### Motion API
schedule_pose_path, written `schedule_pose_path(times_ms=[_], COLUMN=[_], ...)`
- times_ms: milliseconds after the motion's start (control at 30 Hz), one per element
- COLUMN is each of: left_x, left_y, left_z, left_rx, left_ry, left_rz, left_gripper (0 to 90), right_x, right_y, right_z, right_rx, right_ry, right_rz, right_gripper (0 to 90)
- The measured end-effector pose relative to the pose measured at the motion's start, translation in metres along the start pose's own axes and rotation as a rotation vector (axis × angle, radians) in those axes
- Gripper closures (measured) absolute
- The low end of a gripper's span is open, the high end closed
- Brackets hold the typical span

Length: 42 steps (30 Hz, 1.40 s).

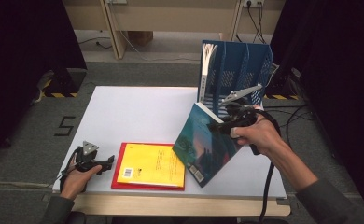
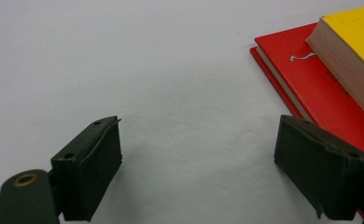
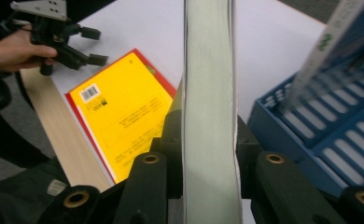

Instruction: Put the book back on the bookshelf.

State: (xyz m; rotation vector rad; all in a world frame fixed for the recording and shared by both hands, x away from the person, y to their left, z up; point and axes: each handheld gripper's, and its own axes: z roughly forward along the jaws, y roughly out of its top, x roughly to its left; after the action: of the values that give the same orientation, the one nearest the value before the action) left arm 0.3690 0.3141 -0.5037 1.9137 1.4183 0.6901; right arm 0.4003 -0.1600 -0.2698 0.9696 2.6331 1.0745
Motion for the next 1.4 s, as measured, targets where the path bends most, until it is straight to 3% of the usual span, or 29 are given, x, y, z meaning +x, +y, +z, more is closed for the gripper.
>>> schedule_pose_path(times_ms=[100, 200, 300, 333, 567, 733, 933, 1067, 1133, 1400], left_x=[0.000, 0.002, 0.003, 0.004, 0.003, 0.002, 0.002, 0.003, 0.003, 0.004], left_y=[0.000, 0.000, 0.000, 0.000, 0.000, 0.000, 0.000, 0.000, 0.000, 0.000], left_z=[0.000, 0.000, 0.001, 0.001, 0.001, 0.001, 0.001, 0.001, 0.001, 0.001], left_rx=[0.002, 0.009, 0.015, 0.014, 0.012, 0.007, 0.009, 0.008, 0.010, 0.014], left_ry=[-0.002, -0.010, -0.022, -0.025, -0.020, -0.016, -0.017, -0.017, -0.020, -0.026], left_rz=[-0.001, -0.011, -0.025, -0.030, -0.021, -0.021, -0.021, -0.020, -0.023, -0.033], left_gripper=[13.8, 13.7, 13.6, 13.6, 13.6, 13.6, 13.6, 13.6, 13.6, 13.0], right_x=[0.000, -0.006, -0.012, -0.014, -0.028, -0.033, -0.036, -0.032, -0.031, -0.029], right_y=[-0.002, -0.007, -0.013, -0.016, -0.025, -0.030, -0.031, -0.029, -0.028, -0.039], right_z=[-0.010, -0.017, -0.016, -0.014, -0.016, -0.015, -0.012, -0.012, -0.013, -0.023], right_rx=[0.040, 0.076, 0.107, 0.121, 0.064, 0.049, 0.081, 0.089, 0.079, -0.004], right_ry=[-0.055, -0.110, -0.135, -0.132, -0.080, -0.040, -0.029, -0.041, -0.045, 0.021], right_rz=[-0.030, -0.002, 0.000, 0.010, 0.130, 0.172, 0.197, 0.147, 0.139, 0.152], right_gripper=[73.3, 73.1, 72.9, 72.9, 71.6, 69.3, 68.6, 71.8, 72.6, 73.2])
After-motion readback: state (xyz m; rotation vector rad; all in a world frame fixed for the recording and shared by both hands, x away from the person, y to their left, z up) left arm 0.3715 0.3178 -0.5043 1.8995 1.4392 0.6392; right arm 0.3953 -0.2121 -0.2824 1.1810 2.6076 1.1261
